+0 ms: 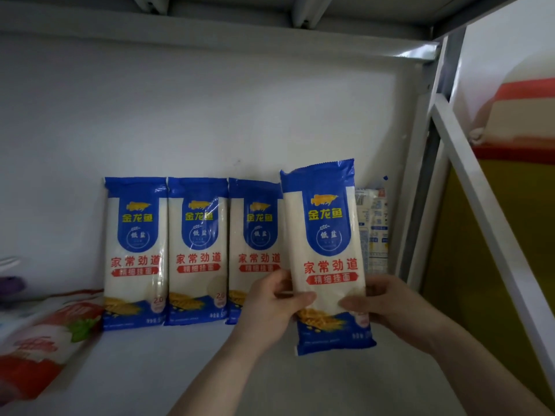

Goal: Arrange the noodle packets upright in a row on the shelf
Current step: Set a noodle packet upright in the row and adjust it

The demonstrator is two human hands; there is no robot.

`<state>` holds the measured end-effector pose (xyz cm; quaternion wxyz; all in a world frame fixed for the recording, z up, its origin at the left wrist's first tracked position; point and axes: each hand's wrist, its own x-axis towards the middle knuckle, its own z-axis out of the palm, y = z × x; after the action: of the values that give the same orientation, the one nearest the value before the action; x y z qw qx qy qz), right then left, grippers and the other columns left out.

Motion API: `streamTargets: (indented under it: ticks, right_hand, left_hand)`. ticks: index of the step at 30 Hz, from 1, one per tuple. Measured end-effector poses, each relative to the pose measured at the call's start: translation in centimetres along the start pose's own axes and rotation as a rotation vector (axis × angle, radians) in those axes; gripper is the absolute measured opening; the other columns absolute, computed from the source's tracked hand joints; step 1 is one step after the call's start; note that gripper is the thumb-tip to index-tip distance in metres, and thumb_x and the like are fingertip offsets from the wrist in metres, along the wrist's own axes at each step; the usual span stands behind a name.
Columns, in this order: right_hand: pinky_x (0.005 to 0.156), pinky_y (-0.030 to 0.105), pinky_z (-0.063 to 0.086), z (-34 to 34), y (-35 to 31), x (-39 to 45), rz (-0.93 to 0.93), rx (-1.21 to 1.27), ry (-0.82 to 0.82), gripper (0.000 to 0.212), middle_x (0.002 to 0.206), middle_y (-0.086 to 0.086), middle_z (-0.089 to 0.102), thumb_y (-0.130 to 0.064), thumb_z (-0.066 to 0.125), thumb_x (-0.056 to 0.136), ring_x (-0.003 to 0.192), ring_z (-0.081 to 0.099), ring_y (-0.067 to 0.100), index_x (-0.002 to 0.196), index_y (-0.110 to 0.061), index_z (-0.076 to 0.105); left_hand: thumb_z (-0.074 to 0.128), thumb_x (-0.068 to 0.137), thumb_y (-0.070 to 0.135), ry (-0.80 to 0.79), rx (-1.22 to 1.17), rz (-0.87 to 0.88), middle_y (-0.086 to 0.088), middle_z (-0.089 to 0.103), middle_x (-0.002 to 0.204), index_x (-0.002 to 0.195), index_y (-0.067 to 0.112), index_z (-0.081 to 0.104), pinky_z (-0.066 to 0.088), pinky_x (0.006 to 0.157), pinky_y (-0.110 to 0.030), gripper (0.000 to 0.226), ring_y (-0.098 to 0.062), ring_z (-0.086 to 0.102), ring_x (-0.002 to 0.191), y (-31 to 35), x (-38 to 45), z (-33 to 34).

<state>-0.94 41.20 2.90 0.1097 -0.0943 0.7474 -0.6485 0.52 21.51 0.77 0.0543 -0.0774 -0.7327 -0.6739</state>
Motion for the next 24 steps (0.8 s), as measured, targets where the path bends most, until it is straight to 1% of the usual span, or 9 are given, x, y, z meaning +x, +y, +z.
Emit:
streamTargets:
  ticks: [2,5,8,11,14,16,18,21,24]
  right_hand:
    - [0.068,0.028,0.060,-0.8,0.0,0.1,-0.004,-0.023,-0.003,0.027,0.096,0.006,0.076,0.004,0.069,0.076,0.087,0.074,0.020,0.100,-0.009,0.069]
    - [0.065,0.026,0.059,-1.3,0.3,0.8,-0.008,-0.047,0.050,0.027,0.093,0.003,0.077,0.003,0.070,0.076,0.084,0.074,0.017,0.100,-0.009,0.069]
    - [0.063,0.027,0.059,-1.4,0.8,1.9,-0.034,0.012,0.146,0.025,0.090,0.003,0.077,0.004,0.071,0.076,0.081,0.073,0.015,0.097,-0.011,0.070]
    - [0.072,0.035,0.060,-1.3,1.1,3.2,-0.048,0.032,0.187,0.026,0.091,0.002,0.077,0.004,0.071,0.077,0.084,0.073,0.018,0.096,-0.014,0.070]
    - [0.082,0.044,0.057,-0.9,1.5,4.5,-0.036,0.014,0.202,0.024,0.094,0.003,0.076,0.001,0.071,0.078,0.089,0.071,0.021,0.095,-0.016,0.069]
    - [0.078,0.042,0.058,-0.5,1.7,5.3,-0.035,0.016,0.218,0.023,0.096,0.005,0.075,0.001,0.072,0.078,0.089,0.071,0.021,0.095,-0.015,0.069]
    - [0.075,0.038,0.058,-0.2,1.8,6.0,-0.030,0.033,0.231,0.023,0.097,0.006,0.074,0.001,0.072,0.077,0.088,0.070,0.021,0.094,-0.014,0.069]
    - [0.083,0.043,0.057,0.1,2.1,6.9,-0.022,0.020,0.244,0.025,0.099,0.007,0.074,0.001,0.073,0.077,0.092,0.070,0.023,0.099,-0.010,0.070]
    - [0.084,0.042,0.056,0.3,2.4,7.3,-0.032,0.008,0.261,0.026,0.100,0.009,0.073,0.002,0.071,0.078,0.093,0.069,0.024,0.102,-0.007,0.069]
  left_hand:
    - [0.070,0.082,0.008,-0.013,-0.012,-0.020,0.001,0.072,0.100,0.096,0.022,0.064,0.059,0.078,-0.034,0.021,-0.015,0.069,0.094,-0.1,0.4,0.4]
    - [0.069,0.083,0.012,-0.026,0.057,-0.033,0.003,0.070,0.104,0.096,0.026,0.061,0.057,0.084,-0.036,0.021,-0.015,0.067,0.099,-0.1,1.5,1.1]
    - [0.067,0.085,0.017,0.002,0.169,-0.013,0.006,0.068,0.106,0.107,0.023,0.062,0.055,0.080,-0.023,0.023,-0.013,0.065,0.102,0.1,2.9,1.4]
    - [0.062,0.090,0.020,0.035,0.305,0.008,0.005,0.066,0.111,0.116,0.018,0.062,0.045,0.068,-0.012,0.026,-0.008,0.061,0.098,0.0,4.1,1.4]
    - [0.058,0.092,0.021,0.080,0.423,0.030,0.004,0.066,0.116,0.117,0.019,0.062,0.039,0.063,-0.009,0.026,-0.004,0.056,0.091,-0.3,4.9,1.3]
    - [0.058,0.092,0.020,0.126,0.473,0.060,0.002,0.067,0.114,0.115,0.017,0.064,0.039,0.062,-0.009,0.023,-0.002,0.057,0.086,-0.4,5.3,1.3]
    - [0.058,0.092,0.017,0.206,0.512,0.101,0.001,0.070,0.108,0.106,0.015,0.067,0.042,0.062,-0.011,0.017,-0.005,0.060,0.085,-0.4,5.5,1.2]
    - [0.057,0.092,0.014,0.278,0.564,0.151,0.000,0.072,0.094,0.090,0.014,0.070,0.047,0.061,-0.013,0.014,-0.007,0.063,0.080,-0.4,5.8,1.1]
    - [0.057,0.091,0.013,0.290,0.598,0.177,0.001,0.072,0.094,0.091,0.013,0.071,0.044,0.061,-0.010,0.014,-0.006,0.062,0.079,-0.5,5.9,1.1]
